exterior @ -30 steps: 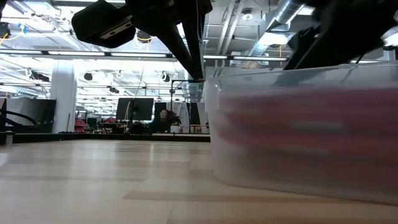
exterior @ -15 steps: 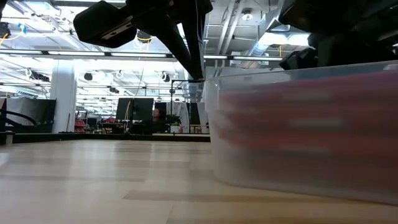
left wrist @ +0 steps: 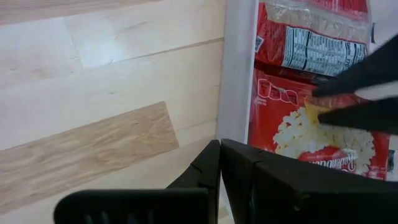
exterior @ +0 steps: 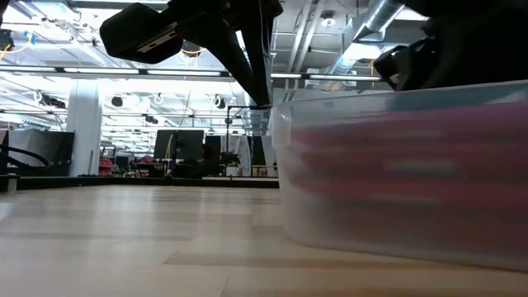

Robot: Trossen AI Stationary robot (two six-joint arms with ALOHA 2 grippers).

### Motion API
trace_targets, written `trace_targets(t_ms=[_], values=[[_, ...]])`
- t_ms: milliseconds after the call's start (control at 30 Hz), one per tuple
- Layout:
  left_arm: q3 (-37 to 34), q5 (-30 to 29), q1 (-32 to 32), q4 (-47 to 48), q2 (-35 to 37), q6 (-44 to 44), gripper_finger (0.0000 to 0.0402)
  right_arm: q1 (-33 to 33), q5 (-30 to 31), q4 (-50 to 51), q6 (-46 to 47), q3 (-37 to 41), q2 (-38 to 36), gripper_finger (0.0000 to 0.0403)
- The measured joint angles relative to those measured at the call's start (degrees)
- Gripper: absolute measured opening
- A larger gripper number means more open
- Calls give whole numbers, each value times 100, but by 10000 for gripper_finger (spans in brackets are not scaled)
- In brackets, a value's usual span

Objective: Sort popcorn bags into baskets
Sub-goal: Put the red popcorn bag into the transparent bin

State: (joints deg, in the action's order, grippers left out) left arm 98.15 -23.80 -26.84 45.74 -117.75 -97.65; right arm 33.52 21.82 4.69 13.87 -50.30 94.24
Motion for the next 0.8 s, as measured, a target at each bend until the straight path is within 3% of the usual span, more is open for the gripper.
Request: trace_targets(t_ms=[600, 800], values=[[0, 9, -17, 0, 0, 106, 0, -713, -72, -85, -28, 0, 2, 98], [0, 8, -17, 1, 0, 122, 0, -625, -136, -189, -28, 0, 2, 97]])
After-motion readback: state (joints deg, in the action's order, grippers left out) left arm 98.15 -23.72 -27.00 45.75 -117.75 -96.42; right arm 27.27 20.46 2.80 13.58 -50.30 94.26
